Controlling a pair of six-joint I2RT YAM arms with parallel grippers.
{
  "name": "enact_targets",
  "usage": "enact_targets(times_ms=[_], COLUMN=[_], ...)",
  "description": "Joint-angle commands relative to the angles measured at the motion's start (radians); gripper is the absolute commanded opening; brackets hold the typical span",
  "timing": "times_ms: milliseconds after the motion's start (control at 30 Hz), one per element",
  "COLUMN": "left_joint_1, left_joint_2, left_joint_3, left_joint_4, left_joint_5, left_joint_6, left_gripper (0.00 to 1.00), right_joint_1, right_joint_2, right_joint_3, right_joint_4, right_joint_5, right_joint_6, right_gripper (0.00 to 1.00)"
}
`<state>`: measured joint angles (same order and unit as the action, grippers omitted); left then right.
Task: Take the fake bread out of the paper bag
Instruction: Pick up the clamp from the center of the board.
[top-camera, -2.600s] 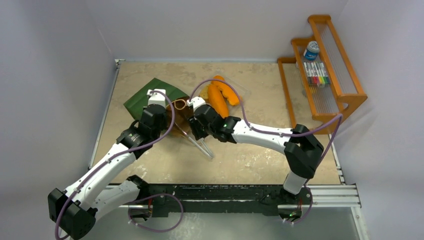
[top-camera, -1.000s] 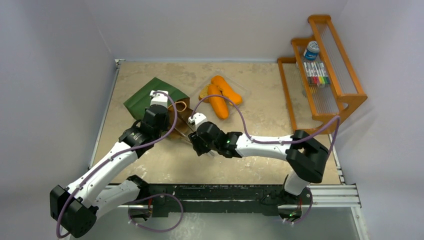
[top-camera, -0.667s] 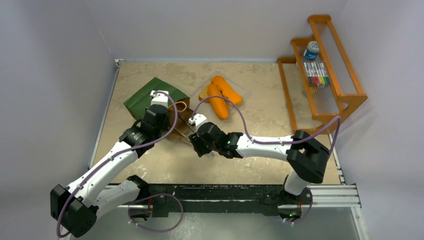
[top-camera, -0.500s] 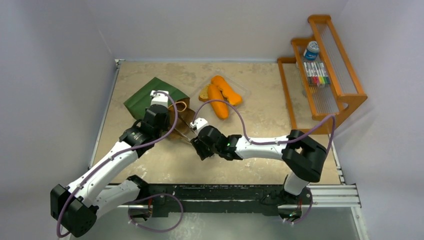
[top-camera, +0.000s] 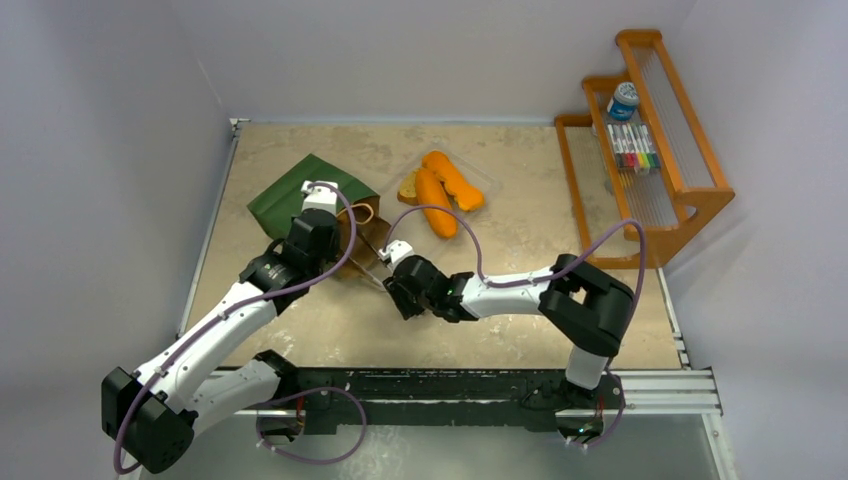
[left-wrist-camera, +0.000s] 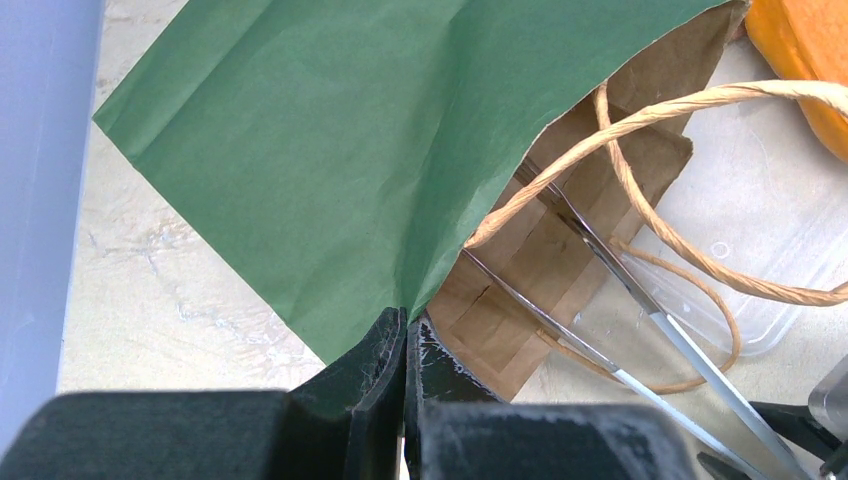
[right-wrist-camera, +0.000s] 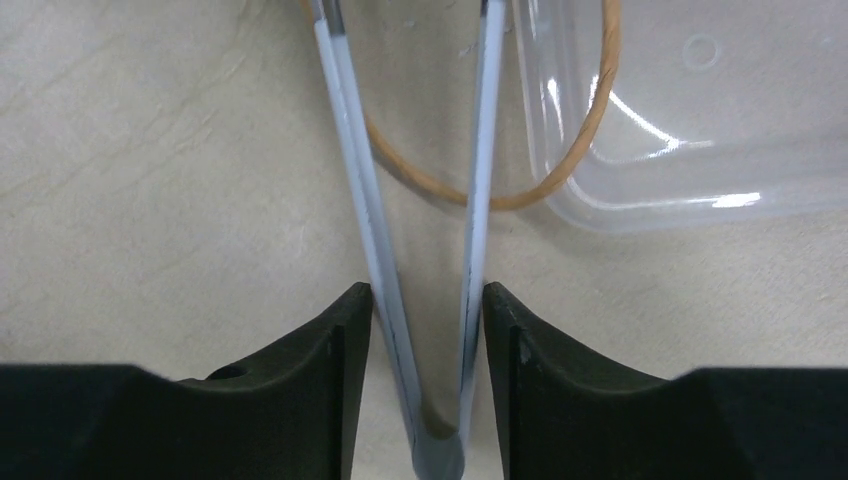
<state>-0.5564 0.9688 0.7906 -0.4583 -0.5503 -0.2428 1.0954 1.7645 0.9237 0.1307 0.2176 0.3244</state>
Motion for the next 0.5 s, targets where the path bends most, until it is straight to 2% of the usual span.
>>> enact_targets(times_ms=[0, 267, 467], left_joint_1=[0.007, 0.007, 0.007], left_joint_2=[-0.001, -0.002, 0.0], left_joint_3=[0.013, 0.012, 0.009], left_joint_4=[0.027, 0.027, 0.032], left_joint_5=[-0.005, -0.005, -0.004], left_joint_6=[0.005, 0.007, 0.011], left_gripper=[0.0, 0.0, 0.0], right_joint_1=[-0.014, -0.013, -0.018], right_joint_2=[0.034, 0.004, -0.004], right_joint_3=[0.022, 0.095, 0.178], right_joint_4=[0.058, 0.007, -0.107], right_joint_5=[-0.006, 0.026, 0.05], right_joint_6=[0.002, 0.012, 0.042], right_gripper=[0.46, 0.4, 0.37])
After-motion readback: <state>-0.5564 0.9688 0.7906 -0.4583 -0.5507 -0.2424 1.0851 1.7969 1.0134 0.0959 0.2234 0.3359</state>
